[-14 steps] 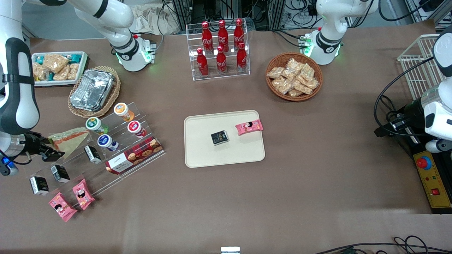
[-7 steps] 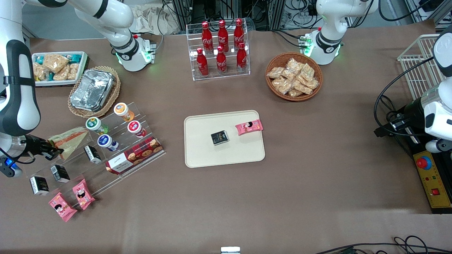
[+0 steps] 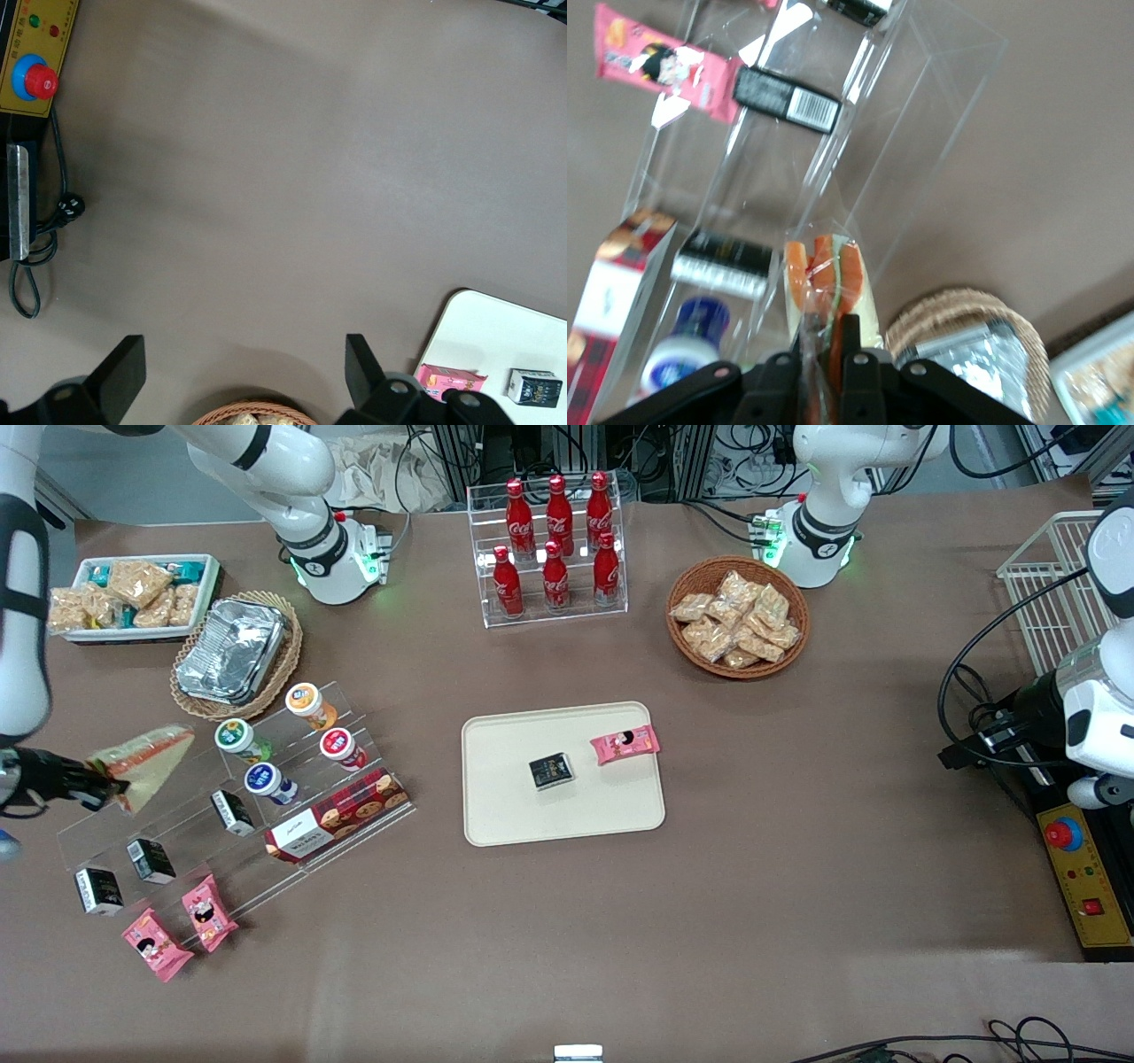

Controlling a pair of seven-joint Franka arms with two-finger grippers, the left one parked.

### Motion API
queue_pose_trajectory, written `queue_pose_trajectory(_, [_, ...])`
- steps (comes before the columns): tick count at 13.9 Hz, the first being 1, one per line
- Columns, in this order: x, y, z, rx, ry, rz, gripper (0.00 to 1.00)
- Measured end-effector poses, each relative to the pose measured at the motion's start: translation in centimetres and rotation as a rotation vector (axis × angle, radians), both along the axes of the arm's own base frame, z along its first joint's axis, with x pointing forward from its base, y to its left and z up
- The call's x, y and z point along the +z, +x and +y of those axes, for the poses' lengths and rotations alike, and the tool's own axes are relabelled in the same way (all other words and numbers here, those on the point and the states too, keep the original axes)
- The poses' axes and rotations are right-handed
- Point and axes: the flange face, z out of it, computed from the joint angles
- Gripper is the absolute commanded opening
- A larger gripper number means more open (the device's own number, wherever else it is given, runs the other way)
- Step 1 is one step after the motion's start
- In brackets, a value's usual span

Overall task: Place sandwich on tray
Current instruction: 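Carry the sandwich over the white tray with the right gripper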

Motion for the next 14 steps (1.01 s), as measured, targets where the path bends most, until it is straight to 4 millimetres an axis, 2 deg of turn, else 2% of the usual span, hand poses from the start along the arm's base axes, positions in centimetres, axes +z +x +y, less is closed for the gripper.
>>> queue_pose_trajectory(2, [4.1, 0.1, 2.8, 0.043, 0.004, 0.010, 0.00])
queue_pose_trajectory(3, [5.4, 0.3, 4.6, 0.053, 0.010, 0.002, 0.00])
queue_pose_trajectory(5, [6.7, 0.5, 8.1, -0.005, 0.049, -0.016, 0.00])
queue_pose_trajectory(7, [7.1, 1.0, 12.5, -0.120, 0.084, -0.013, 0.00])
queue_pose_trajectory(9, [7.2, 1.2, 18.0, -0.250, 0.114, 0.015, 0.00])
queue_pose_trajectory(12, [6.6, 1.4, 27.1, -0.400, 0.100, 0.033, 0.00])
queue_pose_trajectory(14, [4.7, 1.9, 34.2, -0.495, 0.077, 0.003, 0.00])
